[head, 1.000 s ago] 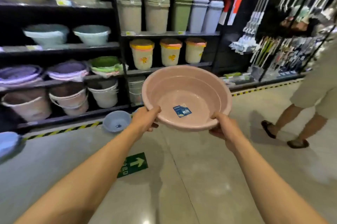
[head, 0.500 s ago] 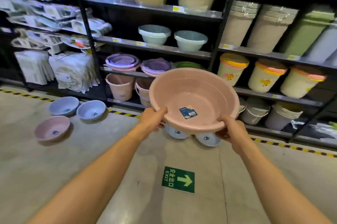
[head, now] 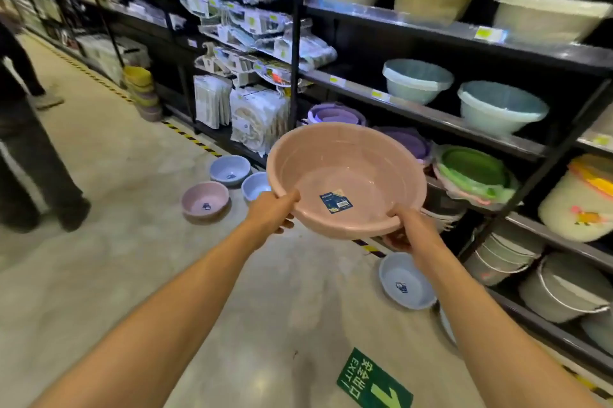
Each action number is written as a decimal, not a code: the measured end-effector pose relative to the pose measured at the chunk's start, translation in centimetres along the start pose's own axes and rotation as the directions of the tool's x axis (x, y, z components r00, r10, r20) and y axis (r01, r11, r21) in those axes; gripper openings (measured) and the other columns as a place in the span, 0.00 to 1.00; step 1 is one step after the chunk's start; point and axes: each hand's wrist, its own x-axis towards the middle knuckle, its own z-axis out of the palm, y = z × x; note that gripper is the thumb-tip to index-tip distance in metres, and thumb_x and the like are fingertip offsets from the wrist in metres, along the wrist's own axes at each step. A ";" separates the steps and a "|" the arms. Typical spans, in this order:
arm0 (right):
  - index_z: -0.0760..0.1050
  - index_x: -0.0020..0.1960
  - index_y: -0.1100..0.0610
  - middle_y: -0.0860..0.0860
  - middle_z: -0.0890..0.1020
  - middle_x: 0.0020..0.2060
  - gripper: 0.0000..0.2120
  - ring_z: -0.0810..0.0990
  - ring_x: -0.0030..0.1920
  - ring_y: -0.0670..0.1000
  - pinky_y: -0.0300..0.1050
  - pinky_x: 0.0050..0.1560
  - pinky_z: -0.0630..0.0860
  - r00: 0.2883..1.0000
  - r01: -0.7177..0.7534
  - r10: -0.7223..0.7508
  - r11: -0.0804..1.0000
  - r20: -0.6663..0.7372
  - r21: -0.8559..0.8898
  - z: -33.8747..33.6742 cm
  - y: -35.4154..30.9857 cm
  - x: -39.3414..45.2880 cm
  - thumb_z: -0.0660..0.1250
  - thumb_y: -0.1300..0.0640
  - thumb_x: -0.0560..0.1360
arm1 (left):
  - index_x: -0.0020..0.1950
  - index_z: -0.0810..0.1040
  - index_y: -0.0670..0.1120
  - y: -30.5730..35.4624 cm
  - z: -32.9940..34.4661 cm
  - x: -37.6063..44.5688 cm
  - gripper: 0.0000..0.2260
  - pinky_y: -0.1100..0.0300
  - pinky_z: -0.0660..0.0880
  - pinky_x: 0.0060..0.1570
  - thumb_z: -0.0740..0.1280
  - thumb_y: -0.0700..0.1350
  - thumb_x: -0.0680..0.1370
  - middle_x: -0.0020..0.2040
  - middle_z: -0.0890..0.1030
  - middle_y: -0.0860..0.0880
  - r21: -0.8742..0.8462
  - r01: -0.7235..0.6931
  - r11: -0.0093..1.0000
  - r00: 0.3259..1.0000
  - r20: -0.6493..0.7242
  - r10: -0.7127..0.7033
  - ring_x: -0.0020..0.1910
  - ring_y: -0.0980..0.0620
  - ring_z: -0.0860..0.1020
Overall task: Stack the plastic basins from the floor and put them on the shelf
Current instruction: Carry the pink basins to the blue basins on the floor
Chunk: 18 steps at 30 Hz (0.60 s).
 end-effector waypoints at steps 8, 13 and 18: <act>0.79 0.49 0.60 0.59 0.85 0.39 0.08 0.85 0.36 0.55 0.51 0.45 0.85 0.974 0.045 -0.027 0.996 0.224 -0.076 9.7 -4.9 7.9 0.70 0.59 0.72 | 0.46 0.79 0.48 -0.3 -4.8 4.9 0.11 0.54 0.79 0.39 0.67 0.54 0.74 0.44 0.87 0.42 -0.084 0.043 0.996 0.964 -0.258 -0.064 0.38 0.46 0.86; 0.78 0.60 0.65 0.61 0.85 0.41 0.19 0.86 0.38 0.58 0.46 0.36 0.83 0.944 0.023 0.013 0.994 0.330 -0.107 17.6 -5.3 12.2 0.71 0.59 0.71 | 0.53 0.80 0.42 -1.5 -9.8 9.0 0.17 0.56 0.78 0.36 0.67 0.54 0.74 0.43 0.88 0.42 -0.117 0.107 0.987 0.922 -0.359 -0.143 0.36 0.48 0.86; 0.79 0.53 0.61 0.51 0.83 0.26 0.13 0.83 0.25 0.47 0.41 0.28 0.80 0.921 -0.004 0.061 0.989 0.385 -0.147 26.8 -5.2 16.3 0.71 0.59 0.71 | 0.44 0.81 0.45 -3.4 -15.4 14.9 0.11 0.57 0.79 0.36 0.68 0.53 0.76 0.29 0.86 0.51 -0.165 0.145 0.976 0.885 -0.419 -0.202 0.33 0.50 0.85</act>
